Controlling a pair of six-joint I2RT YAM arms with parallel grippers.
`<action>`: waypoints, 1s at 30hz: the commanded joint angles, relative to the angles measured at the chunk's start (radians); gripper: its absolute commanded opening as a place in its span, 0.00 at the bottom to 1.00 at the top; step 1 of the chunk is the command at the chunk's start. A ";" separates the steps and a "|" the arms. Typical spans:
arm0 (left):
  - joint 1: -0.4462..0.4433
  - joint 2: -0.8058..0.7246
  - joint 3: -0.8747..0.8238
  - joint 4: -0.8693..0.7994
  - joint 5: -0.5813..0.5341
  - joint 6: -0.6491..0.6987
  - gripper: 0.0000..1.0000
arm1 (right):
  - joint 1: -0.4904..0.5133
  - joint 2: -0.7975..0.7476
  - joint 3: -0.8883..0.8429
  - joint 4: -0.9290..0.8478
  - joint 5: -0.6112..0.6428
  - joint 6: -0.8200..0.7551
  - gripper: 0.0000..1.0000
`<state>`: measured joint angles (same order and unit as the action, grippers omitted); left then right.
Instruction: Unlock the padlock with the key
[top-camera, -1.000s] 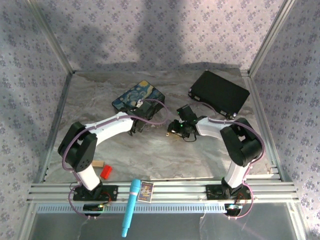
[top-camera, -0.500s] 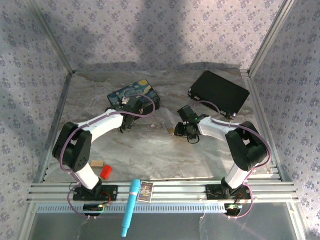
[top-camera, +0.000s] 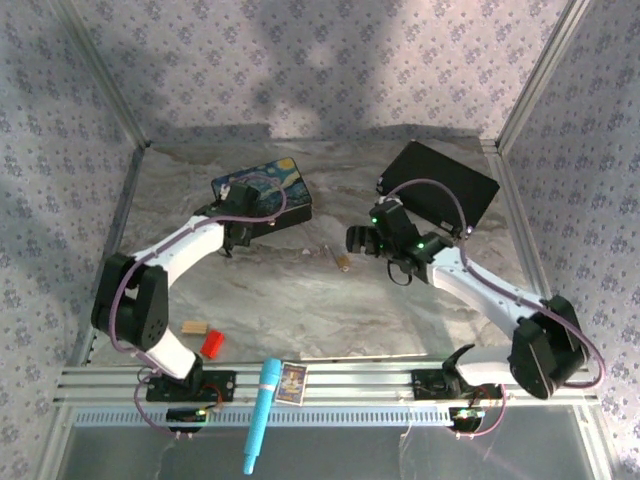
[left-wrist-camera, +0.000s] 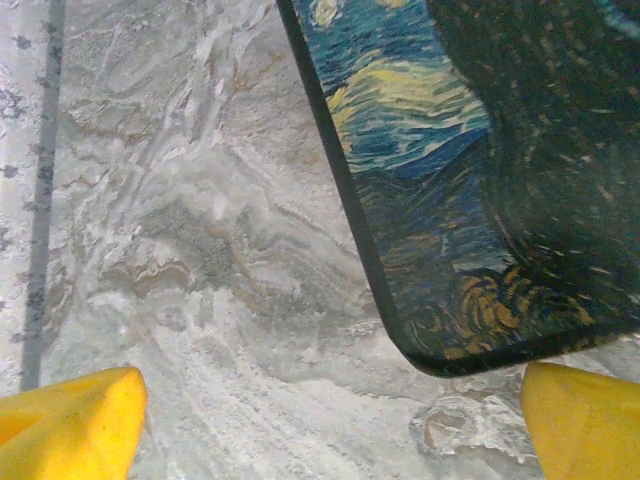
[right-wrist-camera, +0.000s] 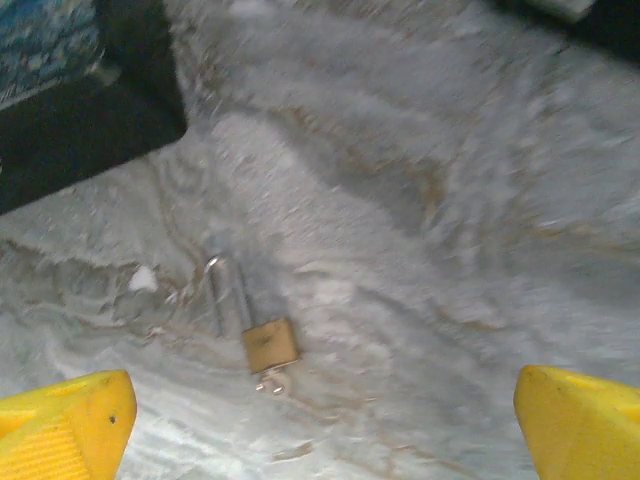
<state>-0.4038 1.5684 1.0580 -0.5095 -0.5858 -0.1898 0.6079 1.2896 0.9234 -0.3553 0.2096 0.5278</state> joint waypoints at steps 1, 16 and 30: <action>-0.001 -0.150 -0.074 0.094 0.086 -0.040 1.00 | -0.033 -0.126 -0.072 0.027 0.180 -0.107 0.99; 0.099 -0.438 -0.505 0.707 -0.100 0.003 1.00 | -0.521 -0.408 -0.566 0.541 0.230 -0.393 0.94; 0.361 -0.296 -0.711 1.143 0.142 0.004 1.00 | -0.615 0.014 -0.556 0.969 0.140 -0.467 0.95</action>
<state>-0.0734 1.2732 0.3687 0.5007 -0.5415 -0.1734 0.0021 1.2747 0.3367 0.4870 0.3744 0.1059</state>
